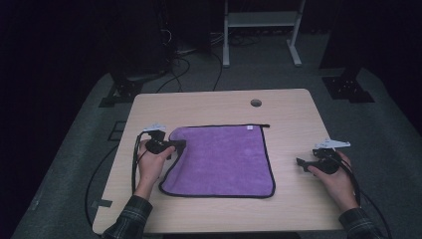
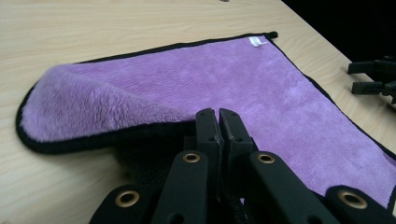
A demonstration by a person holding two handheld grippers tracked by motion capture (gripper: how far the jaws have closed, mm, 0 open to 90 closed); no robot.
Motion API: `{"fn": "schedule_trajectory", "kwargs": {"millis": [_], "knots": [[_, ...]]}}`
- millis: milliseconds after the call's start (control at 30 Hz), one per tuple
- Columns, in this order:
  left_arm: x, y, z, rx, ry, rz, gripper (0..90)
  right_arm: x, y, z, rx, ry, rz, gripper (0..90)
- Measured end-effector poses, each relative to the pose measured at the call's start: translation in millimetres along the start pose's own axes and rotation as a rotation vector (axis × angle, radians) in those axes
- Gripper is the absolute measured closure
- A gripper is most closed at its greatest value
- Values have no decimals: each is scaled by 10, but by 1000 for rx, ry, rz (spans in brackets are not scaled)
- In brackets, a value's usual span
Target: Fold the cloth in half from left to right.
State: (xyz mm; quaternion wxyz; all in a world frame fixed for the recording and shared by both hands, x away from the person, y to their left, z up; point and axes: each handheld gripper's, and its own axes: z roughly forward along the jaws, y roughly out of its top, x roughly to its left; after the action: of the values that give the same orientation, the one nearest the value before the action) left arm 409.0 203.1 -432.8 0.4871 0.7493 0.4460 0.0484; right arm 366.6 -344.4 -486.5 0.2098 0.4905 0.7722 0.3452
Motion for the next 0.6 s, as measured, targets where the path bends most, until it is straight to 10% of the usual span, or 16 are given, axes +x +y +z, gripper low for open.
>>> {"fn": "schedule_trajectory", "kwargs": {"millis": [600], "knots": [[-314, 167, 496, 38, -95, 58, 874, 5, 7, 16, 13, 4, -2, 98]]}}
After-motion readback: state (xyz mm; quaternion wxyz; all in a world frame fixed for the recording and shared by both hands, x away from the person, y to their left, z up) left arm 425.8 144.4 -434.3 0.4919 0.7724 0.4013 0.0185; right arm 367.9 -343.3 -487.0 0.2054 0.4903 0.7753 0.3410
